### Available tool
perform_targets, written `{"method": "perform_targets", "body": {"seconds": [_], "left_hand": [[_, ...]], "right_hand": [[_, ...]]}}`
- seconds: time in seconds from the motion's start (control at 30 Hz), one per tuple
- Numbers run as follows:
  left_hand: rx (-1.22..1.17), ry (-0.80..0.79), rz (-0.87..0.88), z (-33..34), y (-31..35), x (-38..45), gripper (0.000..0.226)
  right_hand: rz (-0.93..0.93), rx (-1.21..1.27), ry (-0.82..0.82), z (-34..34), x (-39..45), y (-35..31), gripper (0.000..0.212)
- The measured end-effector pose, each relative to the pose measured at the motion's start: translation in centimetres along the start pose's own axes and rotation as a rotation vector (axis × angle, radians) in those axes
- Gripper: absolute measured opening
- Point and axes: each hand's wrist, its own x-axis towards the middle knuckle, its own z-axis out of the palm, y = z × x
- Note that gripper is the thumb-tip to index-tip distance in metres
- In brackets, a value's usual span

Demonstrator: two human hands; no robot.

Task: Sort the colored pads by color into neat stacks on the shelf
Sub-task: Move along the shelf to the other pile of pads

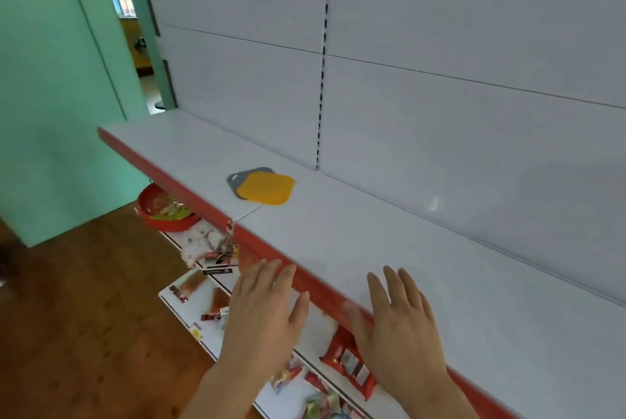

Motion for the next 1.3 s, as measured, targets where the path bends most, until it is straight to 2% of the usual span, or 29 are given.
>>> {"method": "perform_targets", "body": {"seconds": [0.2,0.43,0.63,0.73,0.87,0.93,1.03,1.2,1.3], "left_hand": [[0.051,0.011,-0.044,-1.1,-7.8,7.1,0.059],[-0.019,-0.093,-0.068,-2.5,-13.4,17.4,0.047],[-0.092,-0.165,-0.062,-0.7,-17.3,24.3,0.048],[-0.073,-0.220,-0.017,0.4,-19.4,28.0,0.047],[-0.010,-0.283,0.060,1.7,-21.6,31.8,0.041],[0.012,-0.327,0.122,1.9,-22.0,33.0,0.040],[-0.028,-0.379,0.152,2.0,-22.7,34.2,0.043],[-0.187,-0.475,0.121,1.5,-23.6,35.9,0.039],[-0.199,-0.507,0.123,1.5,-23.7,36.4,0.032]], "right_hand": [[-0.053,0.099,-0.014,3.8,10.0,-7.0,0.076],[-0.102,0.115,-0.058,5.9,19.6,-11.9,0.077],[-0.102,0.081,-0.088,7.5,23.8,-14.9,0.074],[-0.100,0.055,-0.115,8.0,25.5,-16.2,0.080],[-0.074,0.055,-0.293,8.4,26.6,-18.1,0.093],[-0.029,0.089,-0.282,8.8,26.6,-18.8,0.091],[0.034,0.139,-0.192,9.9,26.1,-19.2,0.078],[-0.001,0.168,0.056,11.1,25.4,-19.6,0.031],[0.003,0.217,0.150,10.8,25.7,-20.1,0.021]]}}
